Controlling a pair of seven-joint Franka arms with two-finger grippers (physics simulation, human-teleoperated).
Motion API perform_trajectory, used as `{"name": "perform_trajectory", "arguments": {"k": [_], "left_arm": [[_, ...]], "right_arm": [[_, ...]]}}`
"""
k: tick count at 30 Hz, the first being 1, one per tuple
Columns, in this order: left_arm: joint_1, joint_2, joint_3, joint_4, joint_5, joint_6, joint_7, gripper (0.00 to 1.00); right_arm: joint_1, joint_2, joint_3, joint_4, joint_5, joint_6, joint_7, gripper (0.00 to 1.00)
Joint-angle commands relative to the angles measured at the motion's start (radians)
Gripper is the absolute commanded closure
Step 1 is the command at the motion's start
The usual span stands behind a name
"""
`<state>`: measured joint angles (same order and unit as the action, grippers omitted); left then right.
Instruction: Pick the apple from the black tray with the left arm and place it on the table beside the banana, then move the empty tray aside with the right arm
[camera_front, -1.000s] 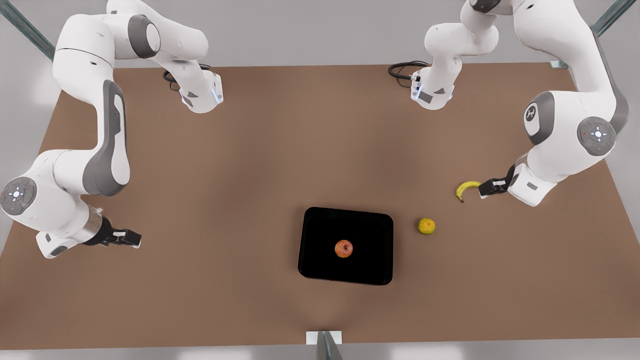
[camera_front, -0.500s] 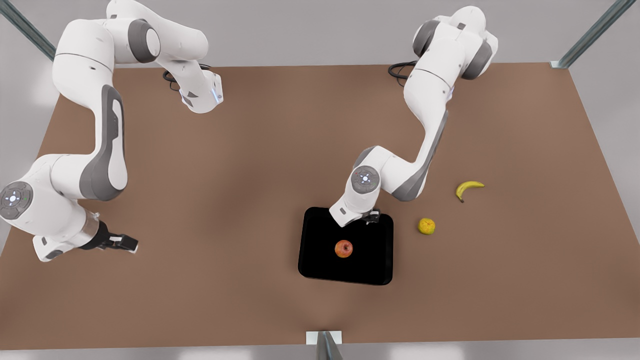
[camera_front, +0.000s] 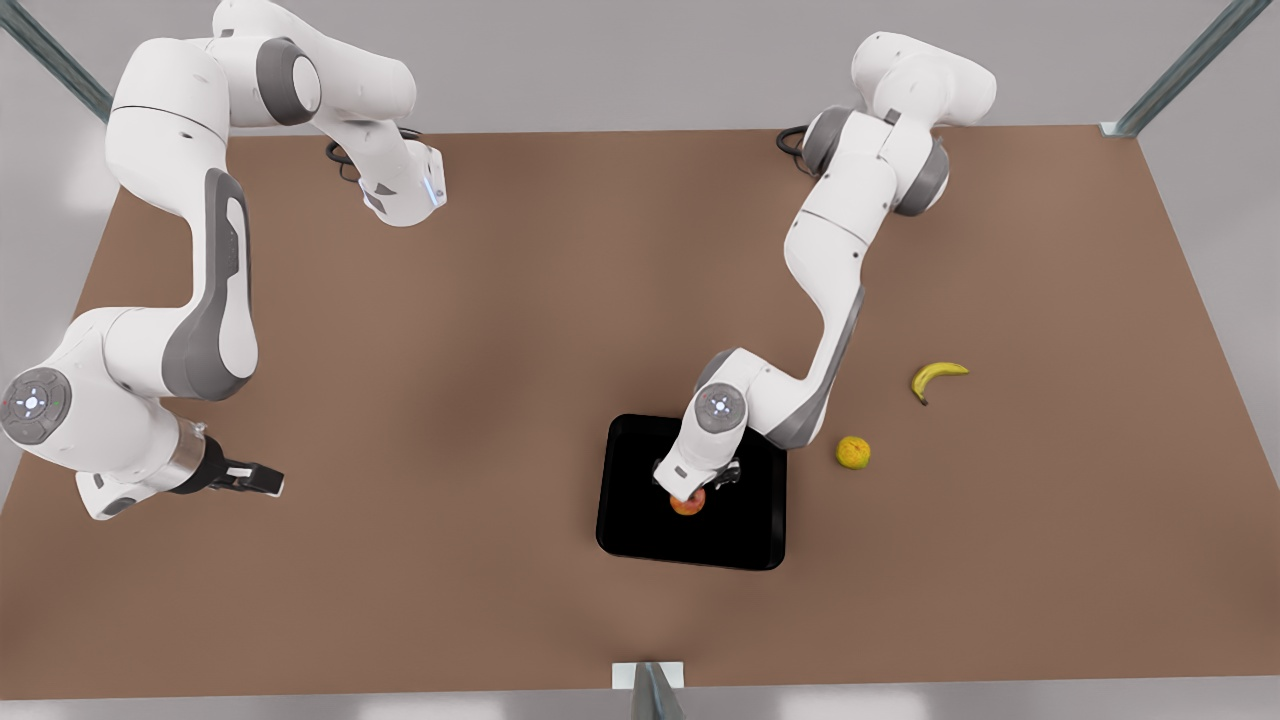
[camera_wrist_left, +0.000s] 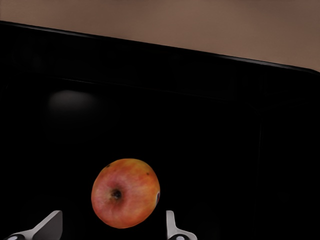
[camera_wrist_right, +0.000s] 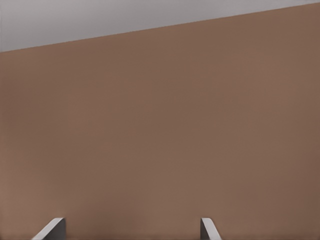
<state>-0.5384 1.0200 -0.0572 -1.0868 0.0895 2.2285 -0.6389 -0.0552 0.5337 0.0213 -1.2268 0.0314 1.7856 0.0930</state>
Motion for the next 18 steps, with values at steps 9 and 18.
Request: {"name": "perform_trajectory", "arguments": {"k": [9, 18], "left_arm": [[-0.008, 0.054, 0.005, 0.001, 0.010, 0.134, -0.122, 0.00], [-0.008, 0.066, 0.007, 0.001, 0.027, 0.137, -0.125, 0.40]], "right_arm": [[0.000, -0.001, 0.000, 0.000, -0.001, -0.005, 0.010, 0.00], [0.000, -0.001, 0.000, 0.000, -0.001, -0.005, 0.010, 0.00]]}}
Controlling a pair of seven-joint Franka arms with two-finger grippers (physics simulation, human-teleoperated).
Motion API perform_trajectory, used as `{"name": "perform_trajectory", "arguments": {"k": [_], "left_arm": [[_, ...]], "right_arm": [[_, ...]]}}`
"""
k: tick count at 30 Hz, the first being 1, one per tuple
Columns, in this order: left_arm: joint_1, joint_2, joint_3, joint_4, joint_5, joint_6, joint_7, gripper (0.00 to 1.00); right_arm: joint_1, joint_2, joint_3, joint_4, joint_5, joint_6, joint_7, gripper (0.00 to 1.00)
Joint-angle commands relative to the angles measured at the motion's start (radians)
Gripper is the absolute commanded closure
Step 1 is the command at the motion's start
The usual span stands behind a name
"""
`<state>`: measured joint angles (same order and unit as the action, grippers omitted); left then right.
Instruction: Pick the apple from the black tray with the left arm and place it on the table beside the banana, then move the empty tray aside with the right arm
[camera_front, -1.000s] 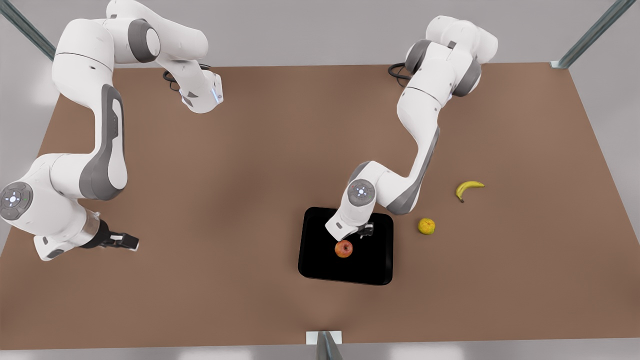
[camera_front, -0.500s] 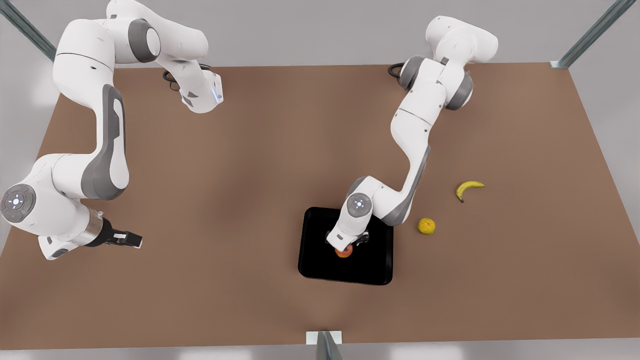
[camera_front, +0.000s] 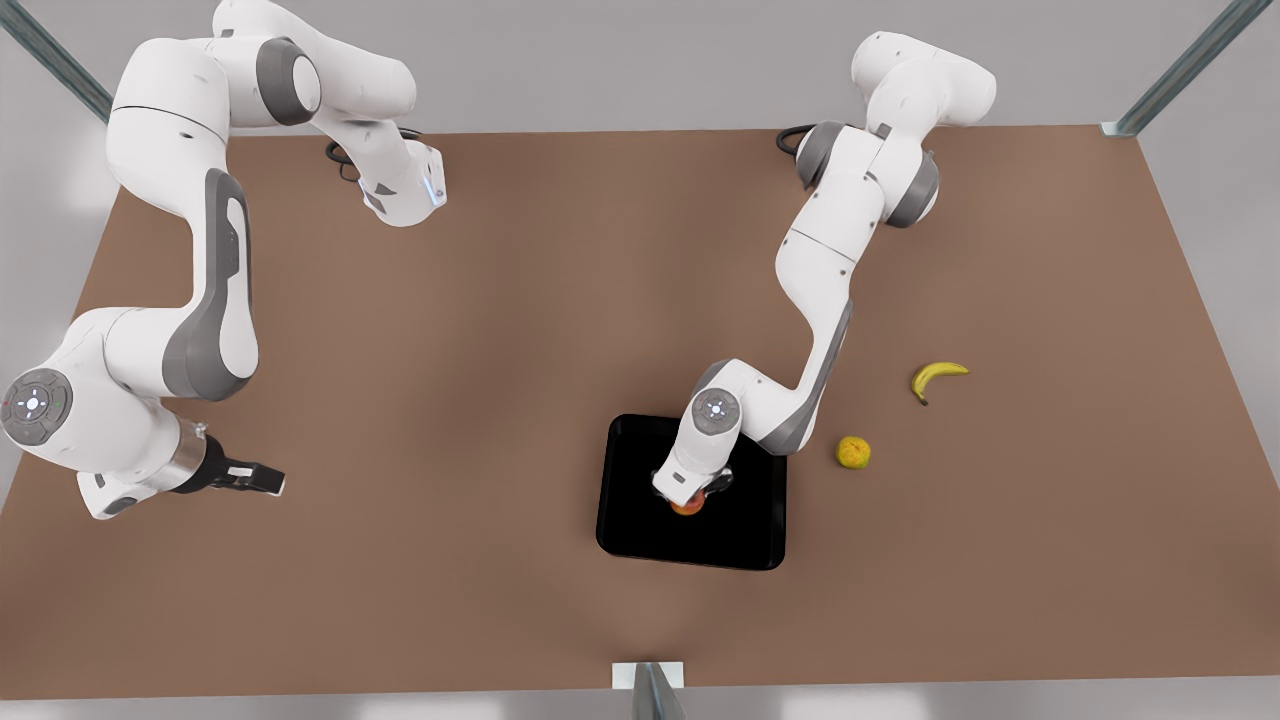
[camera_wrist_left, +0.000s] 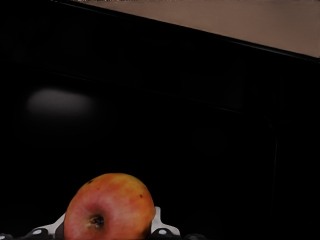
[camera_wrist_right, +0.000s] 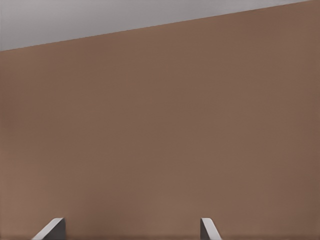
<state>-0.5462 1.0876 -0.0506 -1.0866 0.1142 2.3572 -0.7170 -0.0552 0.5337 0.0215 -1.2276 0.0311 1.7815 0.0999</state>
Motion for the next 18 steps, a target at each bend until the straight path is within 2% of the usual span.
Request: {"name": "perform_trajectory", "arguments": {"k": [1, 3, 6, 9, 10, 13, 15, 16, 17, 18], "left_arm": [[0.000, -0.002, 0.000, 0.001, 0.002, 0.004, -0.045, 0.40], [-0.001, -0.018, 0.000, 0.001, 0.004, -0.042, -0.045, 0.40], [0.029, -0.147, 0.003, 0.001, 0.013, -0.311, 0.059, 0.39], [0.219, -0.267, -0.008, 0.002, -0.051, -0.559, 0.476, 0.39], [0.285, -0.275, -0.006, 0.002, -0.064, -0.584, 0.625, 0.39], [0.433, -0.258, -0.006, -0.038, -0.073, -0.535, 0.984, 0.39], [0.488, -0.276, -0.002, -0.118, -0.068, -0.443, 1.102, 0.39], [0.522, -0.284, -0.002, -0.130, -0.067, -0.437, 1.172, 0.39], [0.531, -0.337, -0.002, -0.237, -0.067, -0.360, 1.180, 0.39], [0.537, -0.423, 0.000, -0.412, -0.068, -0.211, 1.179, 0.39]], "right_arm": [[0.000, -0.001, 0.000, 0.002, 0.001, -0.001, 0.003, 0.00], [0.000, -0.001, 0.000, 0.000, 0.001, -0.001, 0.003, 0.00], [0.000, -0.001, 0.000, 0.000, 0.001, -0.001, 0.003, 0.00], [0.005, -0.006, 0.011, 0.000, 0.000, -0.057, 0.003, 0.00], [0.008, -0.017, 0.015, 0.002, 0.000, -0.108, 0.021, 0.00], [0.141, -0.087, 0.006, 0.016, 0.004, -0.189, 0.414, 0.00], [0.169, -0.090, 0.029, 0.048, 0.006, -0.215, 0.527, 0.00], [0.170, -0.089, 0.081, 0.063, 0.004, -0.212, 0.612, 0.00], [0.173, -0.084, 0.118, 0.069, 0.006, -0.192, 0.649, 0.00], [0.189, -0.077, 0.179, 0.079, 0.001, -0.128, 0.831, 0.00]]}}
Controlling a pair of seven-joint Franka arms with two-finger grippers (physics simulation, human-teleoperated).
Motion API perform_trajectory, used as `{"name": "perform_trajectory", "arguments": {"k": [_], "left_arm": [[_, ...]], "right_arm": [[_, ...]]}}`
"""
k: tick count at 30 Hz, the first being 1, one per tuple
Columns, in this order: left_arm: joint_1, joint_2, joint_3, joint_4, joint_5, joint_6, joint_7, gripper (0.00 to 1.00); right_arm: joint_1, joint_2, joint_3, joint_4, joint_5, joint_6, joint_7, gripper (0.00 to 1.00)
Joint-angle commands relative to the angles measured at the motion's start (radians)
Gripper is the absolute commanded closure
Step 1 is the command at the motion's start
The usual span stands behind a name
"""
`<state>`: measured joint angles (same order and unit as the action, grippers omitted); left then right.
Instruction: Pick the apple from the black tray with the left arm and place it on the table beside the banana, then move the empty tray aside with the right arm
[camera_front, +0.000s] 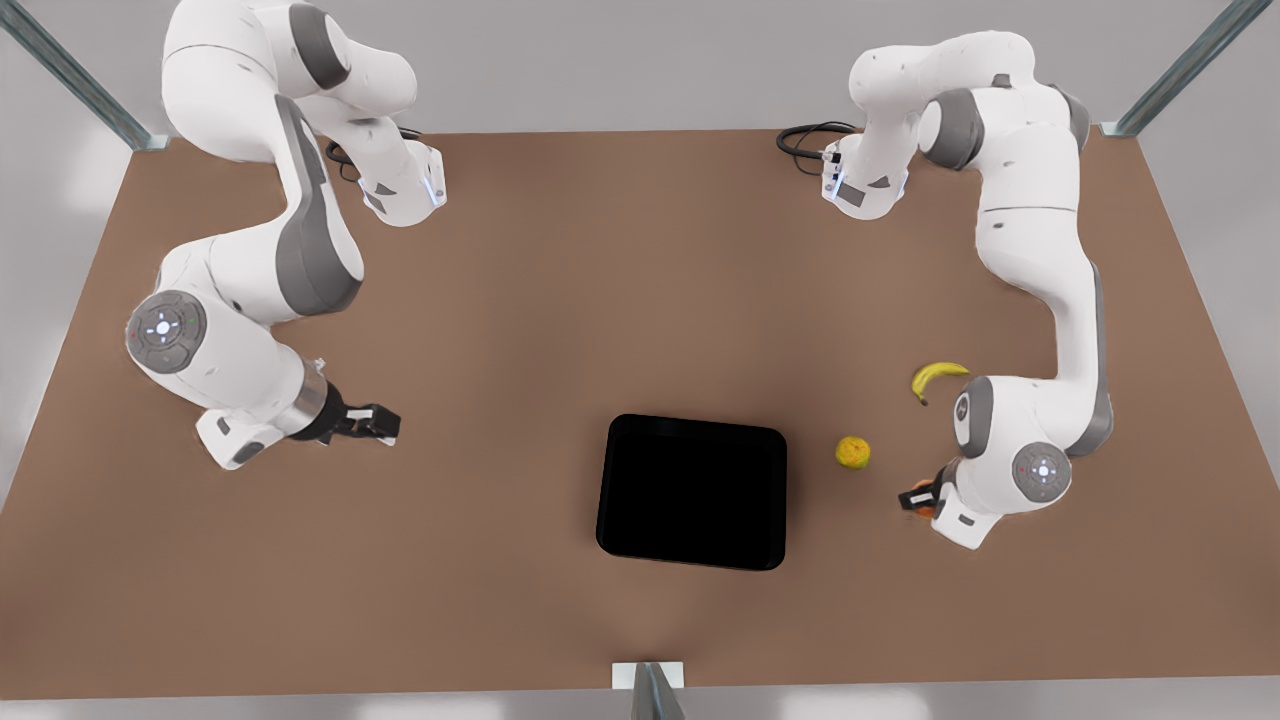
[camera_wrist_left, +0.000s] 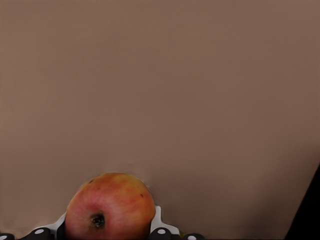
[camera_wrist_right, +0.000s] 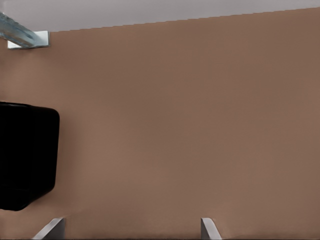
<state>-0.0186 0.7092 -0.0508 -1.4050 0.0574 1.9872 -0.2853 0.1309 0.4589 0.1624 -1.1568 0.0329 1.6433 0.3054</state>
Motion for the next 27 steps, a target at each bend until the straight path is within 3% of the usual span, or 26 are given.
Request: {"name": "perform_trajectory", "arguments": {"k": [1, 4, 6, 7, 12, 14, 16, 19, 27], "left_arm": [[0.009, -0.062, 0.002, -0.109, -0.011, 0.162, 0.744, 0.39], [0.005, -0.076, 0.000, -0.246, -0.010, 0.286, 0.703, 0.39], [0.000, -0.063, 0.000, -0.246, -0.010, 0.288, 0.693, 0.31], [0.000, -0.060, 0.000, -0.246, -0.008, 0.288, 0.693, 0.00], [0.000, -0.114, 0.000, -0.230, -0.005, 0.225, 0.634, 0.00], [0.009, -0.325, -0.001, -0.132, -0.154, -0.126, 0.342, 0.00], [0.028, -0.548, 0.023, -0.276, -0.146, -0.192, 0.336, 0.00], [0.023, -0.490, 0.029, -0.177, -0.096, -0.200, 0.330, 0.00], [0.023, -0.479, 0.029, -0.178, -0.094, -0.200, 0.281, 0.00]], "right_arm": [[0.033, 0.020, 0.043, 0.009, -0.005, 0.044, 0.658, 0.00], [0.111, 0.164, 0.032, 0.141, -0.030, 0.098, 0.819, 0.00], [0.159, 0.216, 0.029, 0.175, -0.061, 0.164, 0.925, 0.00], [0.182, 0.230, 0.028, 0.175, -0.065, 0.194, 0.965, 0.00], [0.254, 0.274, 0.037, 0.173, -0.068, 0.316, 0.977, 0.00], [0.269, 0.303, 0.042, 0.172, -0.096, 0.325, 0.983, 0.00], [0.288, 0.333, 0.045, 0.169, -0.097, 0.402, 1.006, 0.00], [0.309, 0.389, 0.046, 0.173, -0.097, 0.452, 0.954, 0.00], [0.314, 0.455, 0.072, 0.175, -0.117, 0.541, 0.888, 0.00]]}}
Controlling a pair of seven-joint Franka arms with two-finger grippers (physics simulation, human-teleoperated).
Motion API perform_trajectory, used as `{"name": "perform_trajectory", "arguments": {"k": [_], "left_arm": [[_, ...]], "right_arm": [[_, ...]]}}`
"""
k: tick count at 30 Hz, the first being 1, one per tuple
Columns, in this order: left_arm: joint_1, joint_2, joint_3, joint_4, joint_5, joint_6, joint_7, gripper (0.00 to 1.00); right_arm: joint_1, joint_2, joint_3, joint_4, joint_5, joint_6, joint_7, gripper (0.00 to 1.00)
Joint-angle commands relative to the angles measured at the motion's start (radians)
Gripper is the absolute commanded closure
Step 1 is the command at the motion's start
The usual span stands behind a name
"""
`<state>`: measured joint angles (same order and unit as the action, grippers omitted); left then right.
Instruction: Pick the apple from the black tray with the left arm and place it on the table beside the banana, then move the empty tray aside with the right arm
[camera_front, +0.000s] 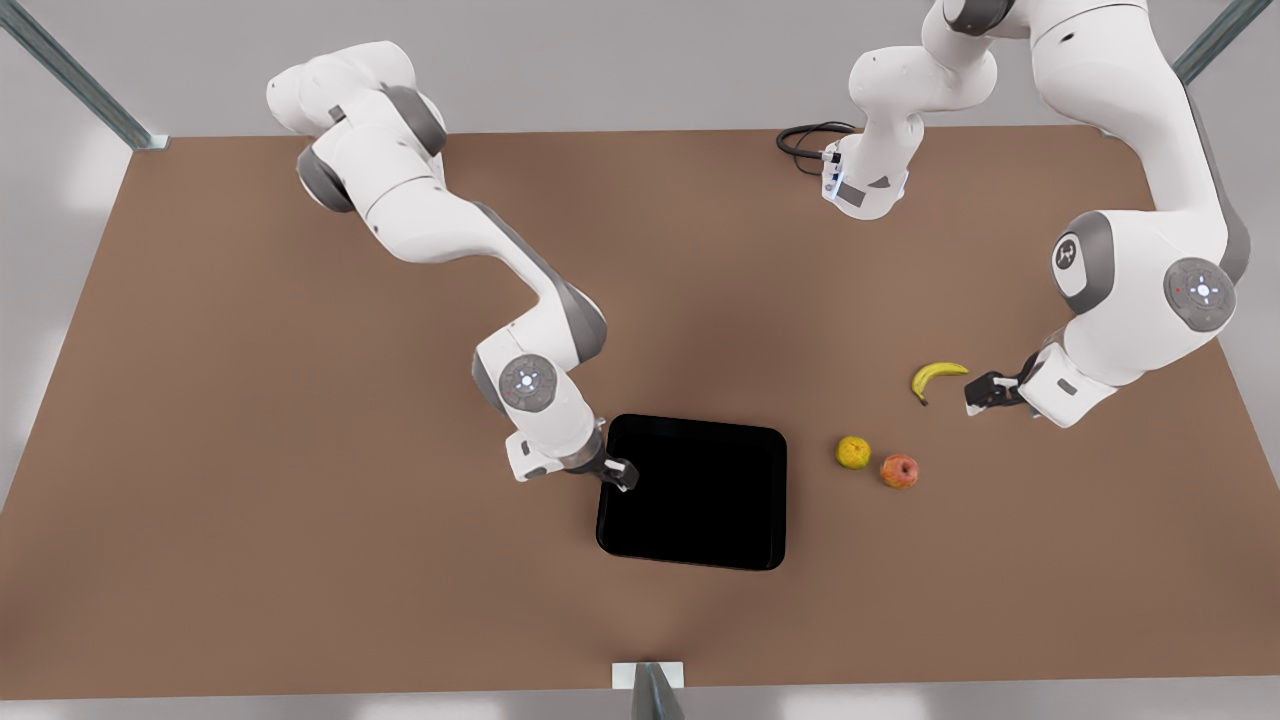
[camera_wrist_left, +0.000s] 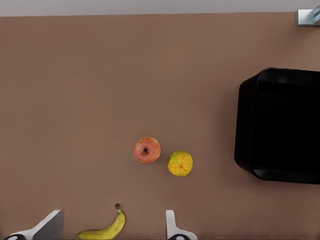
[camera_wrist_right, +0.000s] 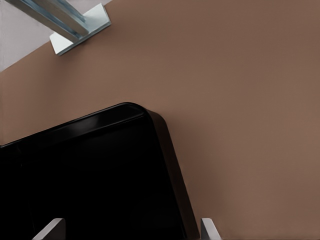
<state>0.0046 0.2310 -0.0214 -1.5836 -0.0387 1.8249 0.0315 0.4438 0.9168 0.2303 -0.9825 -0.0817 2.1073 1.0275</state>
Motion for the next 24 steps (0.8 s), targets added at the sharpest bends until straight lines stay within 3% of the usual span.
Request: {"name": "perform_trajectory", "arguments": {"k": [1, 11, 20, 24], "left_arm": [[0.000, -0.001, 0.000, 0.001, 0.002, -0.038, -0.035, 0.00], [0.002, 0.001, 0.000, -0.004, 0.002, -0.038, -0.038, 0.00], [0.002, 0.001, 0.000, -0.006, 0.002, -0.038, -0.054, 0.00], [0.002, 0.001, 0.000, -0.006, 0.002, -0.039, -0.054, 0.00]], "right_arm": [[0.004, 0.016, 0.007, 0.001, -0.003, 0.085, 0.166, 0.00], [0.013, 0.071, 0.000, -0.011, -0.075, 0.131, -0.133, 0.00], [0.019, 0.120, 0.007, -0.034, -0.075, 0.134, -0.210, 0.00], [0.018, 0.139, 0.006, -0.034, -0.075, 0.134, -0.230, 0.06]]}}
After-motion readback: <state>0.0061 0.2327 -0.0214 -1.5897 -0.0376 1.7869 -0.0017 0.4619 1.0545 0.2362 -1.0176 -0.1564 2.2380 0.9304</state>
